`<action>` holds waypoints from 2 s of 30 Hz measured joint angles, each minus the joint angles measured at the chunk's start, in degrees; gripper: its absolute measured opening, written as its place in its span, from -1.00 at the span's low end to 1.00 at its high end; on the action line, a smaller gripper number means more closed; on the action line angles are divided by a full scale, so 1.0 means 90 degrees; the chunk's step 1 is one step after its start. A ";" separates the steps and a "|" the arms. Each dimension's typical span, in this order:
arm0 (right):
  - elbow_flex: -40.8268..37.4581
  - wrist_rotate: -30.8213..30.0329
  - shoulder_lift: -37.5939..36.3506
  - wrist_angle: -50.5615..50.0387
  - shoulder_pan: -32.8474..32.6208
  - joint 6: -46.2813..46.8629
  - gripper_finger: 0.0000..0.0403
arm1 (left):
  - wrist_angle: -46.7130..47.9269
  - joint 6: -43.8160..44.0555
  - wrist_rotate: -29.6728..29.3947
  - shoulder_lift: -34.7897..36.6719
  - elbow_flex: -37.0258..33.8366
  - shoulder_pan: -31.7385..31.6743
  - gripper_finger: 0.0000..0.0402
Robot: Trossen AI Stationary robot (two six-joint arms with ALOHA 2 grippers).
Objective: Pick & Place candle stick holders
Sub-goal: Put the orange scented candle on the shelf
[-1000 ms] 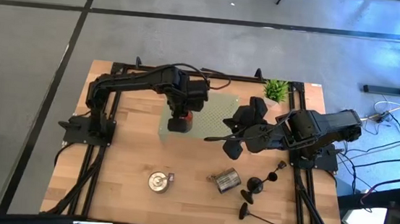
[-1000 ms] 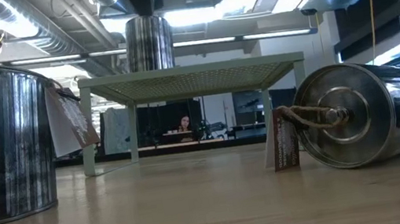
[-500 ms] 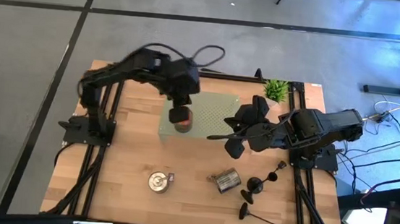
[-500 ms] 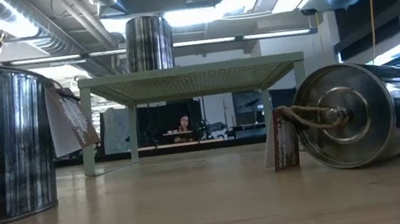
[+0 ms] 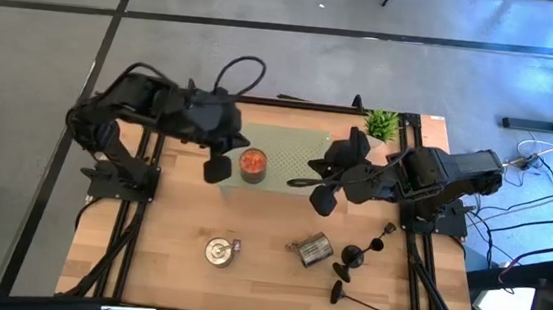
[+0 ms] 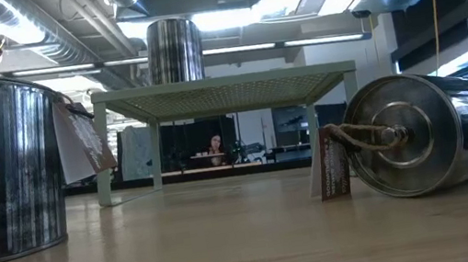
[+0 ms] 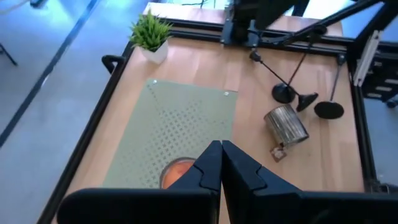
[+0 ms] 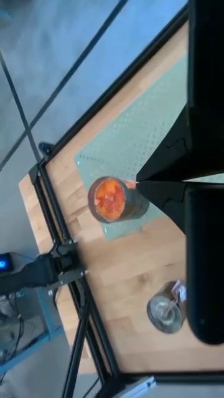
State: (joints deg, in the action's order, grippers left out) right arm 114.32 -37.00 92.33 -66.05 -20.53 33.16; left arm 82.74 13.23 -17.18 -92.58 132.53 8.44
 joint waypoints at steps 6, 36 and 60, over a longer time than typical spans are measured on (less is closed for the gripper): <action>0.0000 0.0133 -0.0038 0.0286 0.0183 -0.0070 -0.98 | 0.0099 -0.0311 -0.0357 0.0049 -0.0005 0.0555 -0.99; 0.0061 0.1286 -0.0185 0.1956 0.0275 -0.0315 -0.98 | -0.6523 0.0767 -0.0790 0.2328 -0.6186 0.2727 -0.99; 0.0063 0.0509 -0.0192 0.2196 -0.0202 -0.0303 -0.98 | -0.3991 -0.2621 0.2305 -0.0026 -0.4567 -0.1712 -0.99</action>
State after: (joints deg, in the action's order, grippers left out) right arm 114.89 -32.42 90.61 -46.28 -22.35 30.44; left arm 46.83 -10.35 3.57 -92.82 91.43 -6.97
